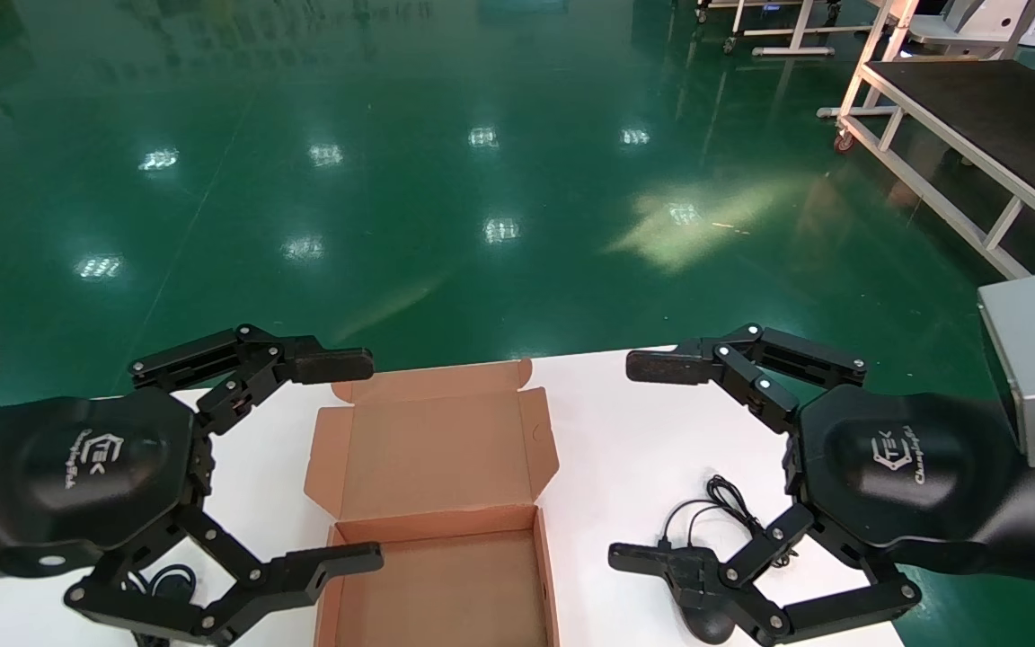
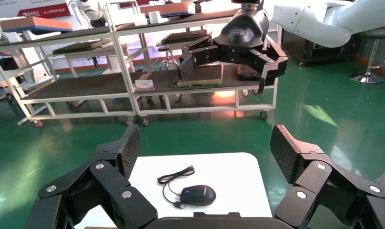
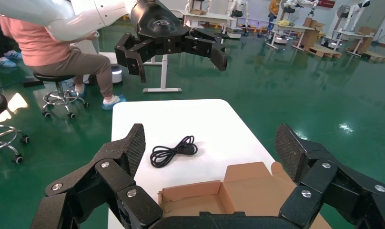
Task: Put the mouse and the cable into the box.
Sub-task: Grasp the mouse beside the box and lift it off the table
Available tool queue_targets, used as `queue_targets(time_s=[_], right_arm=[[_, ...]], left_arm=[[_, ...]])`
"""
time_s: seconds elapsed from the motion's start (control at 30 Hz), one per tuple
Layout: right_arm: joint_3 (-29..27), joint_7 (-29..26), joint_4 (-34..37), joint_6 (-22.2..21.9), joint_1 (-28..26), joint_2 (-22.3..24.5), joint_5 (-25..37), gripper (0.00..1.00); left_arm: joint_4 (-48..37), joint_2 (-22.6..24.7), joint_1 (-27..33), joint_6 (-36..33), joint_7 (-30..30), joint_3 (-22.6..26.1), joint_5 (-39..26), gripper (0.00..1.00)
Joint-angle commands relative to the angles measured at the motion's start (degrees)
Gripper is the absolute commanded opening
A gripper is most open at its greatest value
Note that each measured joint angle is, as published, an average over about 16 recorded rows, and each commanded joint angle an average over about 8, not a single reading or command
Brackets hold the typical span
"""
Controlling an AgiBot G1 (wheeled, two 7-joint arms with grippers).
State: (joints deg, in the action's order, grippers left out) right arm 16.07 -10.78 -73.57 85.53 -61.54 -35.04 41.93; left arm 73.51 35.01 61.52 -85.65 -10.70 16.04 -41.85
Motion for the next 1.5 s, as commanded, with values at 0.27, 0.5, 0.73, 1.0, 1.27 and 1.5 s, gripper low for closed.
queue_targets(time_s=[0.27, 0.5, 0.73, 1.0, 1.27, 1.5], right_arm=[[0.0, 0.0, 0.0, 0.0, 0.0, 0.0, 0.0, 1.0], [0.0, 0.0, 0.0, 0.0, 0.0, 0.0, 0.0, 1.0], [0.1, 0.1, 0.0, 0.0, 0.1, 0.0, 0.1, 1.0], [0.9, 1.4, 0.4, -1.7, 1.1, -0.4, 2.0, 1.0], [2.8, 2.6, 1.4, -6.2, 3.0, -0.5, 5.9, 1.0], [5.6, 1.4, 1.4, -13.5, 5.3, -0.9, 11.5, 1.0]], left_arm=[[0.0, 0.0, 0.0, 0.0, 0.0, 0.0, 0.0, 1.0], [0.0, 0.0, 0.0, 0.0, 0.0, 0.0, 0.0, 1.0], [-0.3, -0.2, -0.8, 0.0, 0.1, 0.4, -0.4, 1.0], [-2.0, -1.2, -4.3, 0.6, 1.2, 0.4, -0.6, 1.0], [-4.2, -3.4, -10.3, 1.9, 2.4, -1.2, 1.1, 1.0], [-5.8, -7.4, -19.7, 3.1, 4.4, -4.4, 5.1, 1.0]])
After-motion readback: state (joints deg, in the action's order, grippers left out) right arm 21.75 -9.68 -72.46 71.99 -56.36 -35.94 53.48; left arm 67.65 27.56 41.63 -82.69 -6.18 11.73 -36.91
